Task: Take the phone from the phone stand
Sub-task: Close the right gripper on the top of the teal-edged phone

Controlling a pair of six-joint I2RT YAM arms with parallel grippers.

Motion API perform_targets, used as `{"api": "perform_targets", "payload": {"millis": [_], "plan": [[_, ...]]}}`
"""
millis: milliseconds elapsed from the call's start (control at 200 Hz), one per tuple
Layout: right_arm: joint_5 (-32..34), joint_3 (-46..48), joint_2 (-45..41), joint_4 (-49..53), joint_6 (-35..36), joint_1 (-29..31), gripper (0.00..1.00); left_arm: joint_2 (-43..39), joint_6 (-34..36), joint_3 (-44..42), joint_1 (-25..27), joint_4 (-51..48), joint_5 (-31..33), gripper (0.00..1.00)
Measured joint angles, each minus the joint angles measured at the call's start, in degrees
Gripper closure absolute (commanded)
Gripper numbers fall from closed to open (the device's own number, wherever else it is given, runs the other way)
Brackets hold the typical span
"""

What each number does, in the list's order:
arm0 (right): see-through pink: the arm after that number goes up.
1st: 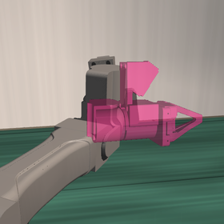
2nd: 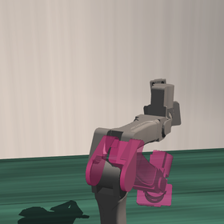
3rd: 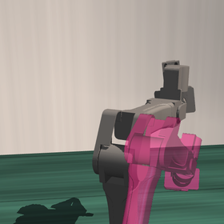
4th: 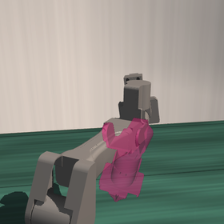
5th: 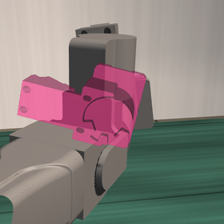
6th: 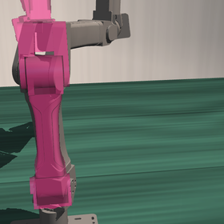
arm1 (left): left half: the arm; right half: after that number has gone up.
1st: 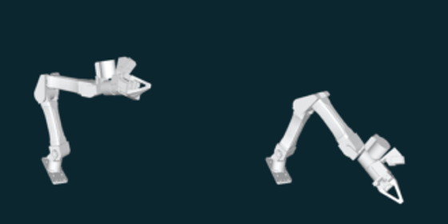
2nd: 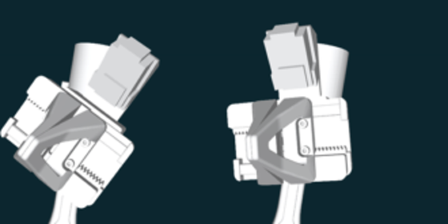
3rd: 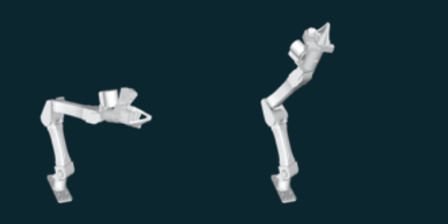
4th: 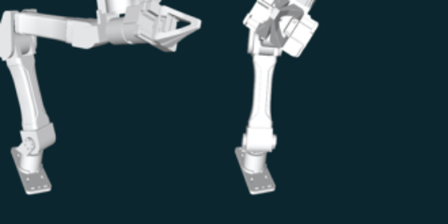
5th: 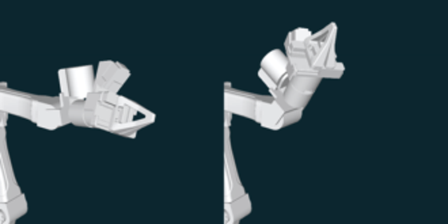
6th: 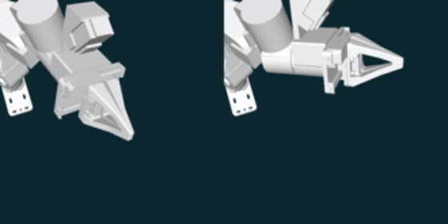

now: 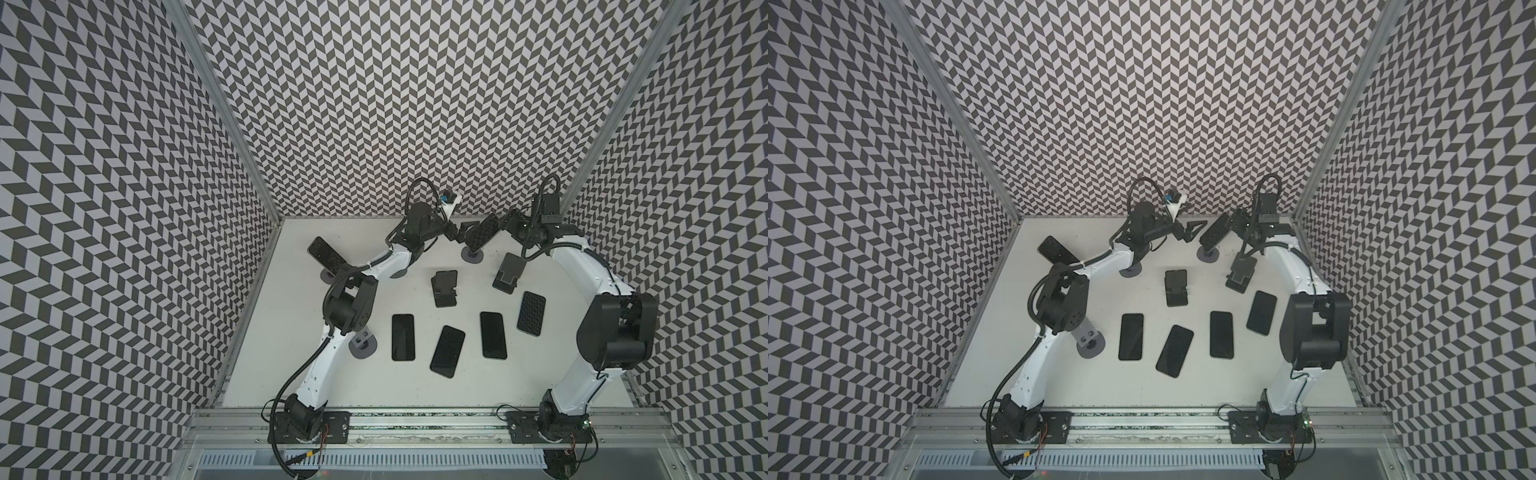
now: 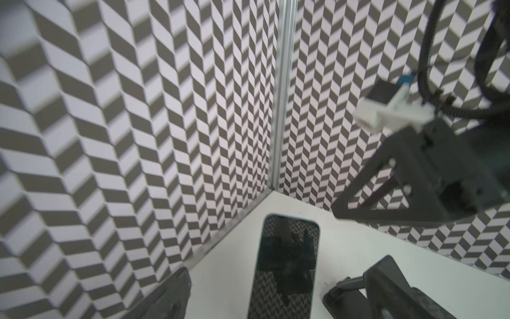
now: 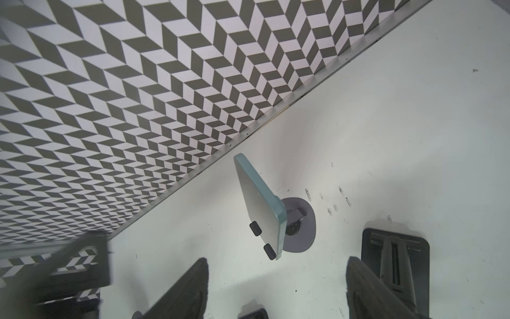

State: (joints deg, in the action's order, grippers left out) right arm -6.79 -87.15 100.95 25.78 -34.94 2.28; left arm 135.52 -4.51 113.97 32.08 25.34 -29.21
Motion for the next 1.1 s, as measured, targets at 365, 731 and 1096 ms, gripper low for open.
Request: {"api": "perform_targets", "payload": {"millis": [365,731,1096], "plan": [[0.2,0.7,4.1,0.4,3.7,3.3,0.43,-6.5,0.1,-8.1,-2.6,0.5,2.4,0.03],[0.8,1.0,7.3,0.5,5.3,3.3,0.53,-6.8,-0.3,-12.4,-2.1,0.0,2.6,0.04],[2.1,1.0,8.2,0.5,6.0,3.3,0.55,-7.2,-0.4,-13.2,-2.1,0.0,3.0,0.04]]}}
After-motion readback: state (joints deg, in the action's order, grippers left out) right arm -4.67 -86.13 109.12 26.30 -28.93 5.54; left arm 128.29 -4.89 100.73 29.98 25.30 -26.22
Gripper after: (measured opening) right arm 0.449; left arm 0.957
